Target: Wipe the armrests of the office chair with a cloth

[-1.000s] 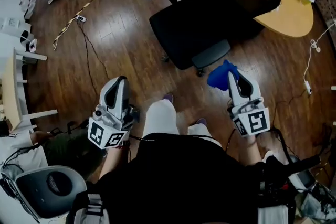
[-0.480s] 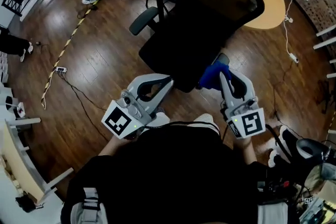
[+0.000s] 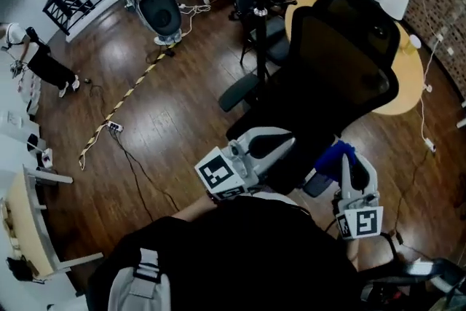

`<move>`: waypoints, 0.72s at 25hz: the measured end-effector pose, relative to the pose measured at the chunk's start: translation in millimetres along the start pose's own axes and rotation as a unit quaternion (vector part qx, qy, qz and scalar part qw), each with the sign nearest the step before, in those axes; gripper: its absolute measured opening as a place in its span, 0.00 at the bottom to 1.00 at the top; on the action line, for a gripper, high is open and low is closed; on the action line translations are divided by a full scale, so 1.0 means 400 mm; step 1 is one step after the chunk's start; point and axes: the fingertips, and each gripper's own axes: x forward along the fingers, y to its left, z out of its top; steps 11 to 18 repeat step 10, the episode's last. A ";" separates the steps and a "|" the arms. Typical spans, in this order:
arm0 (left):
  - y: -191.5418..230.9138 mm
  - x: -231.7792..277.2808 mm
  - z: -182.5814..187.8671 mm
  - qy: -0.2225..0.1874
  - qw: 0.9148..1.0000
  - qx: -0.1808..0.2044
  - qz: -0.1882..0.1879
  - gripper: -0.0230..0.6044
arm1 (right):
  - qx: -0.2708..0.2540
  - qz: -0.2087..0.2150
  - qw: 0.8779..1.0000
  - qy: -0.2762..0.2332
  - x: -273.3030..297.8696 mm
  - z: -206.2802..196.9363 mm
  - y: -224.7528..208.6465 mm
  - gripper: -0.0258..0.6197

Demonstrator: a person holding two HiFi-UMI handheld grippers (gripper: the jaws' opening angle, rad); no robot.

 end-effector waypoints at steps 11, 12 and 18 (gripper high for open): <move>0.240 -0.044 0.044 0.022 0.998 -0.054 0.004 0.04 | 0.081 0.049 0.992 -0.082 0.286 0.080 0.020 0.09; 0.240 -0.044 0.044 0.022 0.998 -0.054 0.004 0.04 | 0.081 0.049 0.992 -0.082 0.286 0.080 0.020 0.09; 0.240 -0.044 0.044 0.022 0.998 -0.054 0.004 0.04 | 0.081 0.049 0.992 -0.082 0.286 0.080 0.020 0.09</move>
